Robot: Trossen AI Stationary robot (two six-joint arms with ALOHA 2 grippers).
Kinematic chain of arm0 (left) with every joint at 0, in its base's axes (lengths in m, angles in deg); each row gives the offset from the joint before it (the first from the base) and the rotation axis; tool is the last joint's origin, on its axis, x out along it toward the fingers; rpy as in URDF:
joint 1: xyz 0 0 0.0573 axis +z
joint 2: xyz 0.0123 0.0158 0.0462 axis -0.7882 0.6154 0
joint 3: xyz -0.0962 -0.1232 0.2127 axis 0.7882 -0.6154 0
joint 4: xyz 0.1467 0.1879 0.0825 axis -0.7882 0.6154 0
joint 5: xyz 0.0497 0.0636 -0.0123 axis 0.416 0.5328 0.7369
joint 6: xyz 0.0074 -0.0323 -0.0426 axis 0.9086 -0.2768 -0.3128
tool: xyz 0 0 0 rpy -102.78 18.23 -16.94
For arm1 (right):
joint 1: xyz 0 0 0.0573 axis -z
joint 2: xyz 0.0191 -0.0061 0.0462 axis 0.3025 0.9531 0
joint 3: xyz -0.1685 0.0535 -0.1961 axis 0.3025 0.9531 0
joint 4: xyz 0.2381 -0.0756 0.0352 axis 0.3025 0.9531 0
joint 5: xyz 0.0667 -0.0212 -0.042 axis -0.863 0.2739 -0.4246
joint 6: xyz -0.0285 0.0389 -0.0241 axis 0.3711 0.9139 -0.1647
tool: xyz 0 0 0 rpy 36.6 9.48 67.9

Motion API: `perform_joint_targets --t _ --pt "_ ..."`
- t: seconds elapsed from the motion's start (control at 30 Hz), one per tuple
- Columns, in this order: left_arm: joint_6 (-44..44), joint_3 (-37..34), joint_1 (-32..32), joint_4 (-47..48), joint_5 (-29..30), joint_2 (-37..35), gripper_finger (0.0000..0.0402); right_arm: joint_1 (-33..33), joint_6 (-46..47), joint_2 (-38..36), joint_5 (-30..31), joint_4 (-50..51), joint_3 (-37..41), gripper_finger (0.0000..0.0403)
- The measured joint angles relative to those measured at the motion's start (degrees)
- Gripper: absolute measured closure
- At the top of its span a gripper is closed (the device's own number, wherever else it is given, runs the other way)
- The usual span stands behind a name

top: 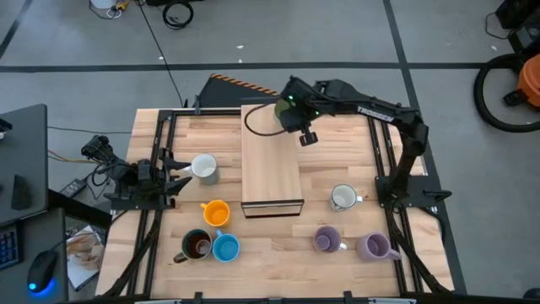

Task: Place coffee mugs
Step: Put the light green and white mug on the shelf

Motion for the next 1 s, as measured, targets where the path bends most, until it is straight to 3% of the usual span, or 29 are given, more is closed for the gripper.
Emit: perform_joint_targets --t 0.57,1.0 --pt "3.48 0.0 0.0 -2.47 0.02 0.0 0.0194 5.31 -3.81 1.47 -9.53 -0.72 0.06 0.0362" --pt "4.25 0.0 0.0 -2.89 0.0 0.0 0.0194 5.32 -3.28 1.51 -9.98 -2.93 0.26 0.035"
